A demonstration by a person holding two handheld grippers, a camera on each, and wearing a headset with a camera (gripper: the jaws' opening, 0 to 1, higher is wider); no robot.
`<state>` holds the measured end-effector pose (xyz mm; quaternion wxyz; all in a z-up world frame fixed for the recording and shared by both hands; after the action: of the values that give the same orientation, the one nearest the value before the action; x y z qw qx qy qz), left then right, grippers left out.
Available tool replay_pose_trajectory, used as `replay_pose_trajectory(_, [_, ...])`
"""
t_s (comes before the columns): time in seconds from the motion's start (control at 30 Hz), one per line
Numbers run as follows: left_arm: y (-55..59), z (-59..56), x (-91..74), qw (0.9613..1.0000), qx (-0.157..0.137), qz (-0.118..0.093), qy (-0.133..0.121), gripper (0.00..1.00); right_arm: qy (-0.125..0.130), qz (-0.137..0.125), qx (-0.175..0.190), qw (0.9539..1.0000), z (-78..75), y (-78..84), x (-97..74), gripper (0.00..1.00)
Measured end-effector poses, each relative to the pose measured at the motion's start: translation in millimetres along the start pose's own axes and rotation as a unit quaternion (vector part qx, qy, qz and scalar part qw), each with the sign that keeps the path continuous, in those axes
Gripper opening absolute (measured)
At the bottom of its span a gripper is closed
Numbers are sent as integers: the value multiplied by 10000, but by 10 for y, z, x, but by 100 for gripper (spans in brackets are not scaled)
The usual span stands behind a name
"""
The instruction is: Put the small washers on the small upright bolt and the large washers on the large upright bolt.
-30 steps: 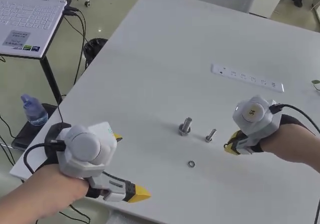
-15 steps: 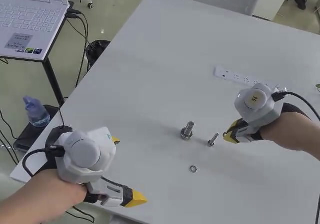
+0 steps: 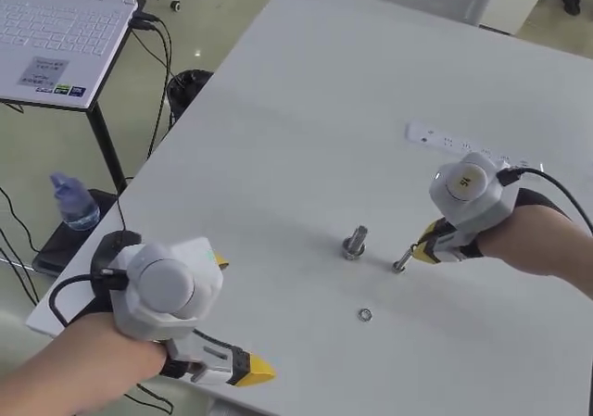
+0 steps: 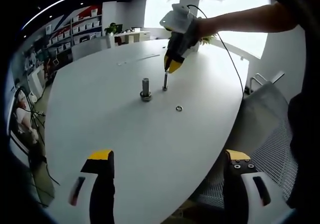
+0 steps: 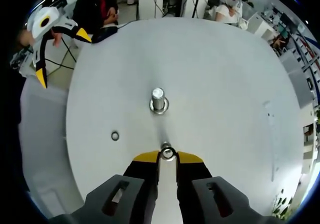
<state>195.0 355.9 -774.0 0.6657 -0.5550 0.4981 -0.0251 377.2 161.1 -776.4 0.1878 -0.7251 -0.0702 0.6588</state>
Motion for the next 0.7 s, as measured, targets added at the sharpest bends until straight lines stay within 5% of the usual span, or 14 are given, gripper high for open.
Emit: replay_pose_trajectory(0.7, [16,23,26,9999,-78,62,96,85,-68,110,-93,9999,-22,26,106,13])
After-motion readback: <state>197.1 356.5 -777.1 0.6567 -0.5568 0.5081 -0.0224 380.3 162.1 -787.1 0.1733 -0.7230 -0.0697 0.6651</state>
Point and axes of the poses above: the centre of the closed fingertips' face, and the gripper's own axes: x roughly forward along the fingers, z roughly to its left, y roughly out of its underside, the point moved 3 cm from there along -x, roughly backward along the fingers, and after that the axes turned 3 degrees about -z, right-handed, at the moved point
